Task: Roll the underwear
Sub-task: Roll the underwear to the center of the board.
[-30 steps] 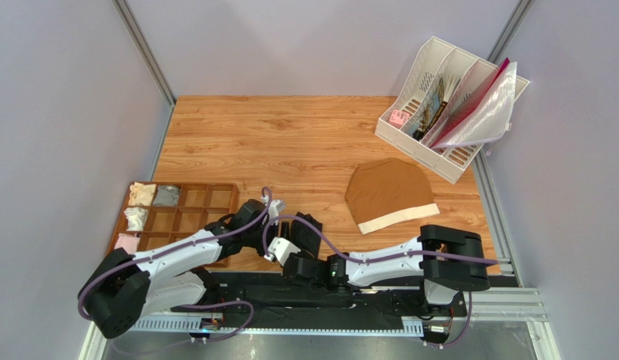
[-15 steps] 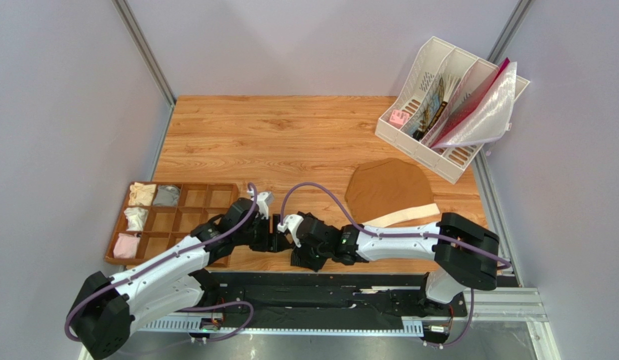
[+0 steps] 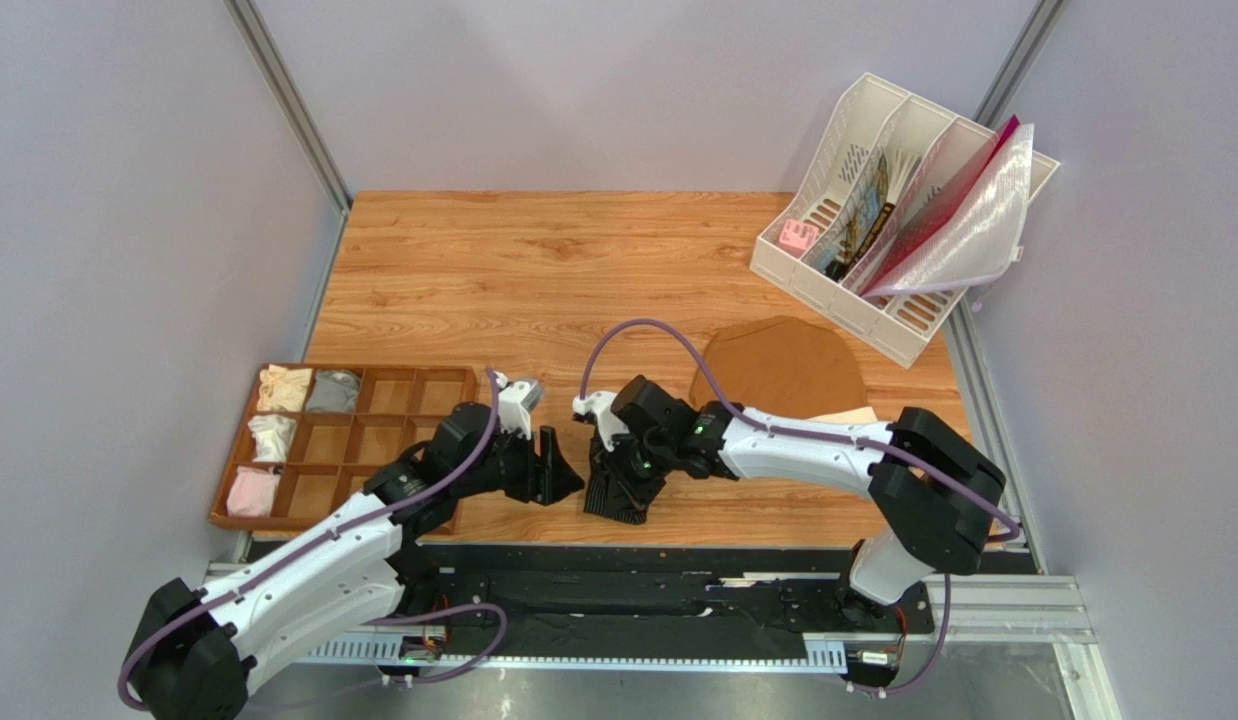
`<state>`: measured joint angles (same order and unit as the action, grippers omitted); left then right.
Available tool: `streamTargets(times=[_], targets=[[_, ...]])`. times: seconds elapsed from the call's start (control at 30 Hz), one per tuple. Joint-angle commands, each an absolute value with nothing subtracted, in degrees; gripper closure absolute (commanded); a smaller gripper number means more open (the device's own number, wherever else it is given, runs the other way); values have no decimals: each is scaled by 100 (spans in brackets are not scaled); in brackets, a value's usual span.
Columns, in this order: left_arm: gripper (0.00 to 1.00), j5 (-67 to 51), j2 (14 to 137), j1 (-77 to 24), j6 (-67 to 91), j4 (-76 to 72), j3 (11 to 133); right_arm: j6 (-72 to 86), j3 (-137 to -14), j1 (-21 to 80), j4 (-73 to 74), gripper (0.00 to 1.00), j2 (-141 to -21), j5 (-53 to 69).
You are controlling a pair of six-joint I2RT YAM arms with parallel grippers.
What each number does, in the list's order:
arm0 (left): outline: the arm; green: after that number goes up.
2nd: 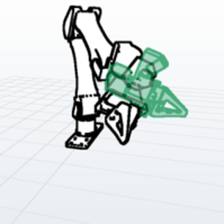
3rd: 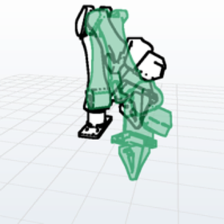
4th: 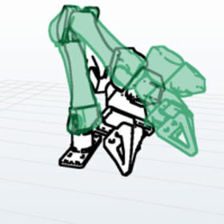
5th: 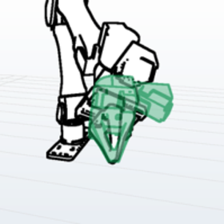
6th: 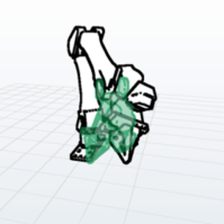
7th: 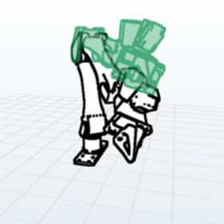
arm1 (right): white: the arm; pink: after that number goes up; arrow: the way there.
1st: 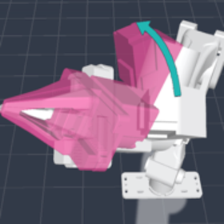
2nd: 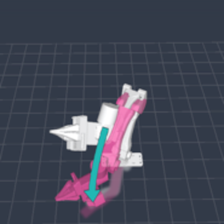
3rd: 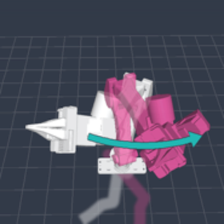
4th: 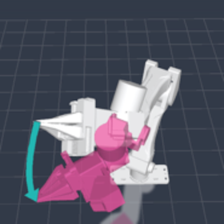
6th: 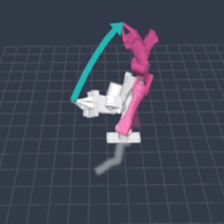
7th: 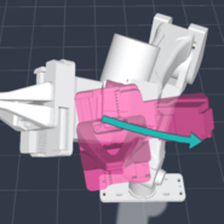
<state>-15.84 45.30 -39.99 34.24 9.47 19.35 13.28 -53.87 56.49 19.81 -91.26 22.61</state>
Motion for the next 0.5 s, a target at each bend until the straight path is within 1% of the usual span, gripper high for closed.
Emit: streamTargets(times=[0.0,0.23,0.47], targets=[[37,-2047,4658,-4016,3146,-173,1688,1389,-5782,5318,2144,100,-9325,3136],[36,-1951,4658,-4043,3076,-861,1459,1450,-6047,4975,2233,100,-9773,3638],[36,-1934,5439,-4034,3024,-1520,1301,1529,-6170,4668,2215,100,-10019,4025]])
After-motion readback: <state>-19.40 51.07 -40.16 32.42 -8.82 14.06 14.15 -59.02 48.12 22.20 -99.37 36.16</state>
